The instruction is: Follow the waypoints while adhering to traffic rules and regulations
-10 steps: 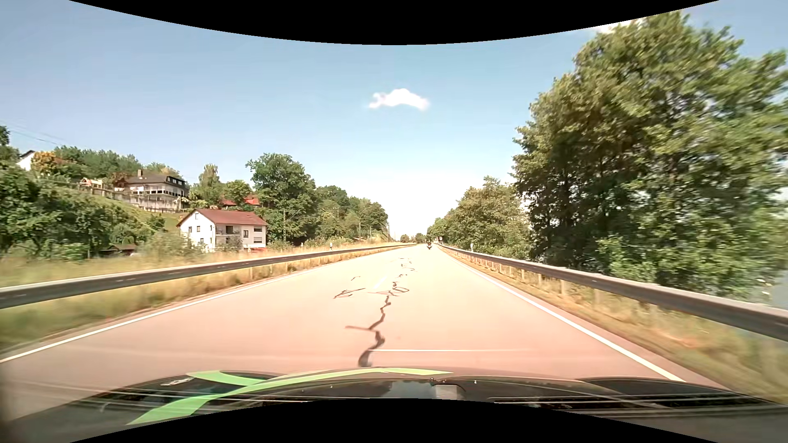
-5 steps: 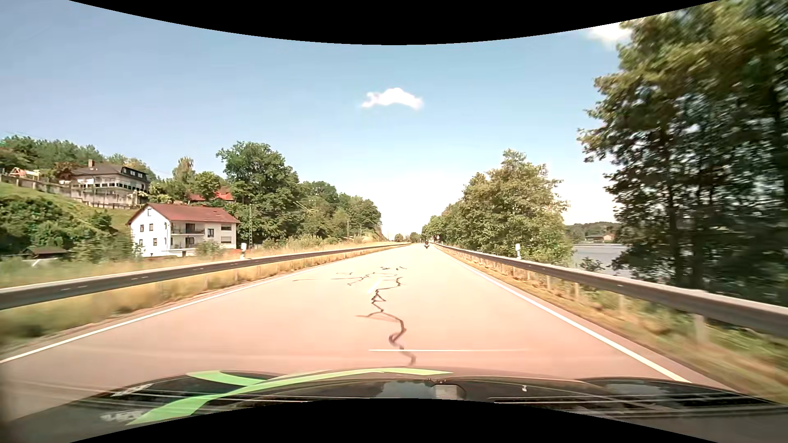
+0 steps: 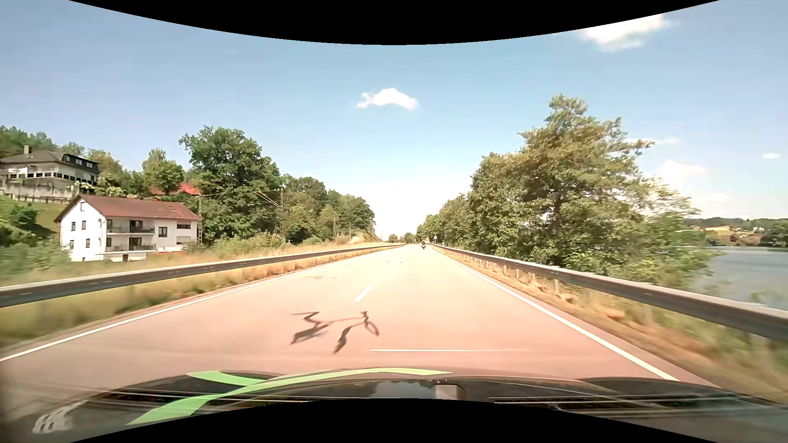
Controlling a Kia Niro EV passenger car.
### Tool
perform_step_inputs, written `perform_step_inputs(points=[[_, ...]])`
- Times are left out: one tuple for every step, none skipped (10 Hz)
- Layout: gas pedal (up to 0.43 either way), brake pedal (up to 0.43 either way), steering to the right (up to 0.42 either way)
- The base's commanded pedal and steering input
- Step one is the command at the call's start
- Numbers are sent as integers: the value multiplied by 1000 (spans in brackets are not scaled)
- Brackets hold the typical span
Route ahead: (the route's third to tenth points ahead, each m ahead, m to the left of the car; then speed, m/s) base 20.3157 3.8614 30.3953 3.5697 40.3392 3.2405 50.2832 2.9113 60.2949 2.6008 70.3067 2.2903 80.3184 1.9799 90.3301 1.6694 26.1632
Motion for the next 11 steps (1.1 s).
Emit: perform_step_inputs(points=[[248,0,5],[260,0,6],[248,0,5],[240,0,5],[209,0,5],[197,0,5],[197,0,4],[197,0,4],[197,0,1],[189,0,-1],[169,0,-1]])
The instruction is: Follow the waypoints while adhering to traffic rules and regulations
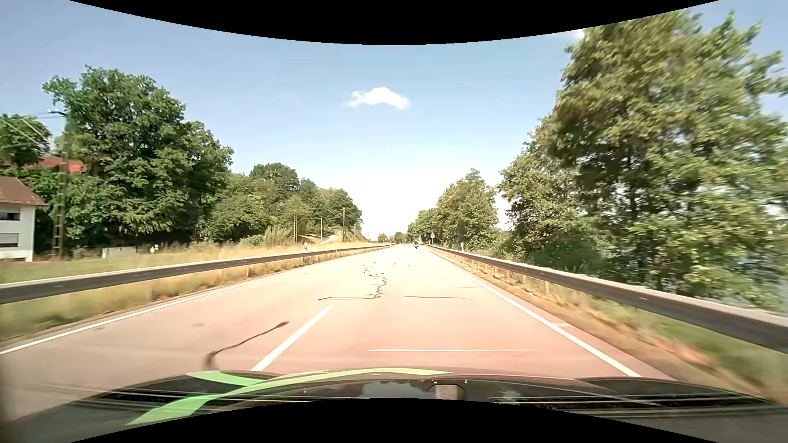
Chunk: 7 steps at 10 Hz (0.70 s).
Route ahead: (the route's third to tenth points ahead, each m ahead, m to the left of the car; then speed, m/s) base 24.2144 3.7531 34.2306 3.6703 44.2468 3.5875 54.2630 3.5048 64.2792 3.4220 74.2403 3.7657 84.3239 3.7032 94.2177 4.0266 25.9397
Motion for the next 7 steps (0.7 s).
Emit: perform_step_inputs(points=[[169,0,-1],[169,0,-1],[169,0,-1],[169,0,-1],[169,0,-2],[169,0,-1],[169,0,-1]])
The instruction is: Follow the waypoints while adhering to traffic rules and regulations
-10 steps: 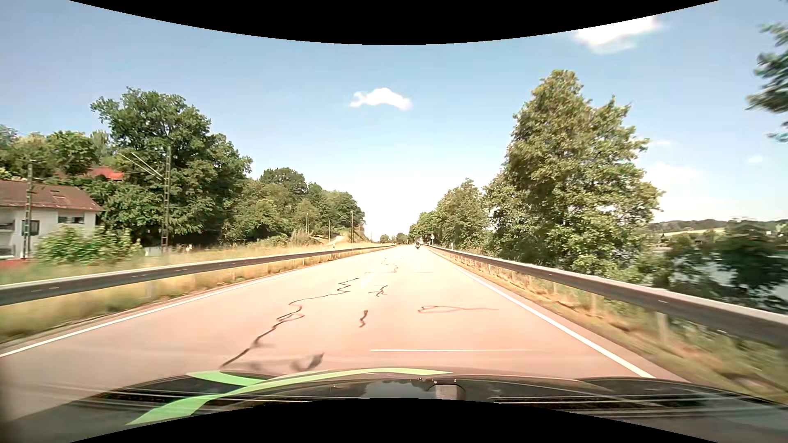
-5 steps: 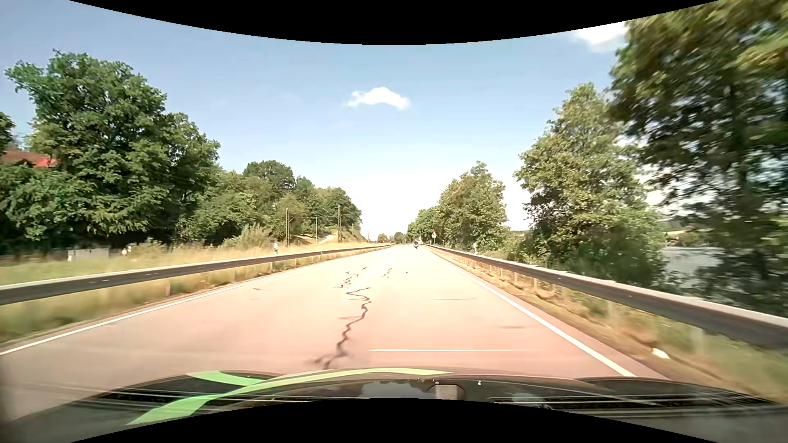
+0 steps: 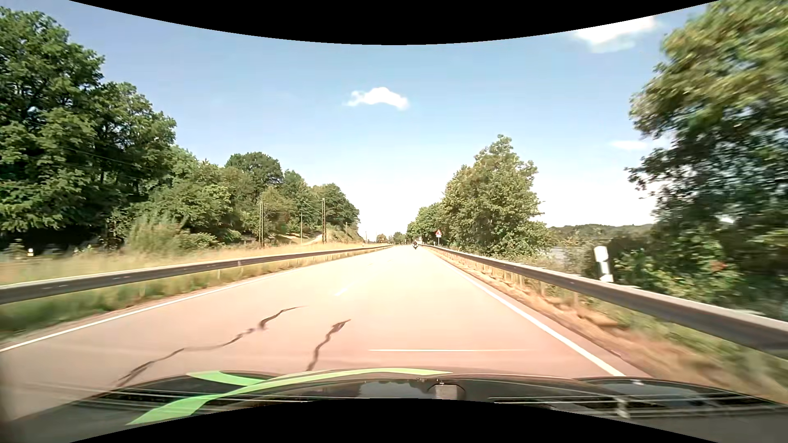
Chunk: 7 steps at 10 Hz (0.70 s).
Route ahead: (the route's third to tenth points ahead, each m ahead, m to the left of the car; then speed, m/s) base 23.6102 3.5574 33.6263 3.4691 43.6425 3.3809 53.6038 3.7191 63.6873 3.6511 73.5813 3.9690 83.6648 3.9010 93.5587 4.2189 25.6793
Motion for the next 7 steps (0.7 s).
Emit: perform_step_inputs(points=[[169,0,-1],[177,0,-1],[189,0,-1],[209,0,-1],[220,0,-2],[228,0,-2],[228,0,-2]])
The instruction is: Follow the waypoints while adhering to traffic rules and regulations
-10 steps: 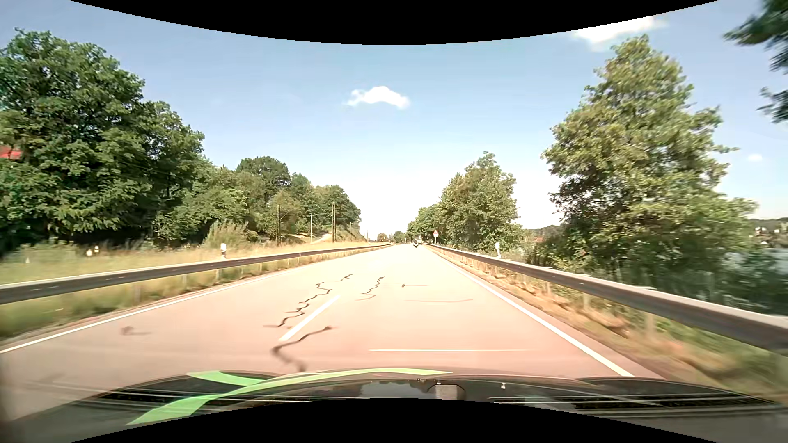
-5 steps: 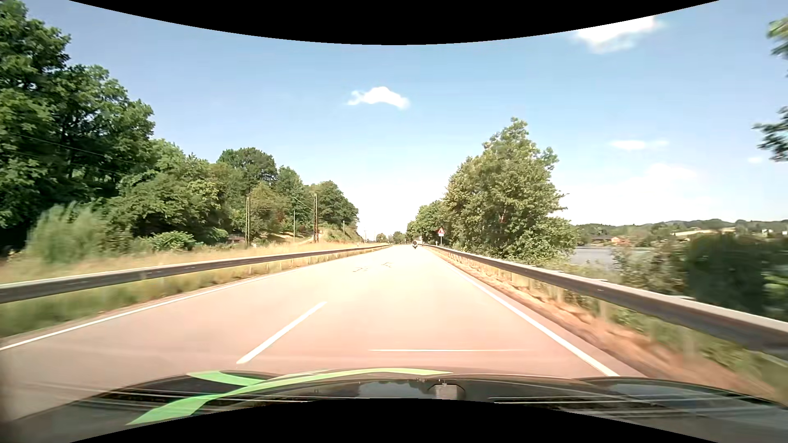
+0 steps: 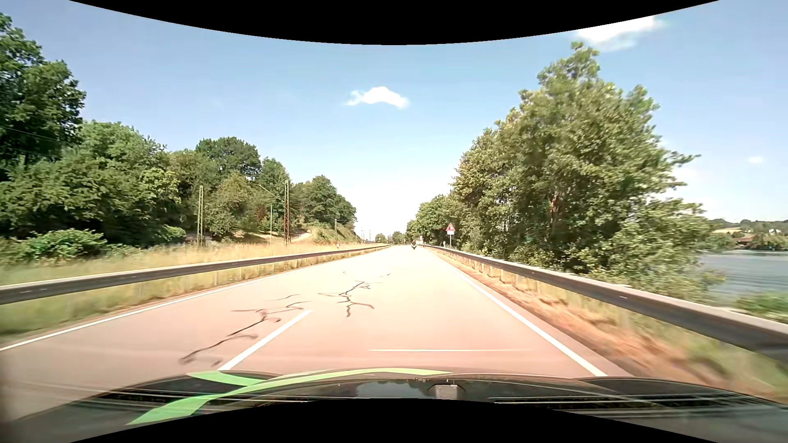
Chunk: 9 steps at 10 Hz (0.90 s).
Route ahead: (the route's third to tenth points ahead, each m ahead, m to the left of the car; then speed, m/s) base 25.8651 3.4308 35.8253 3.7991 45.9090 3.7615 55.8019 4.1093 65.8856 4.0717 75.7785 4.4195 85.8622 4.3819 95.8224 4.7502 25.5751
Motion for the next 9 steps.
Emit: perform_step_inputs(points=[[228,0,-2],[228,0,-2],[228,0,-2],[220,0,-2],[209,0,-2],[209,0,-1],[220,0,-2],[228,0,-2],[228,0,-2]])
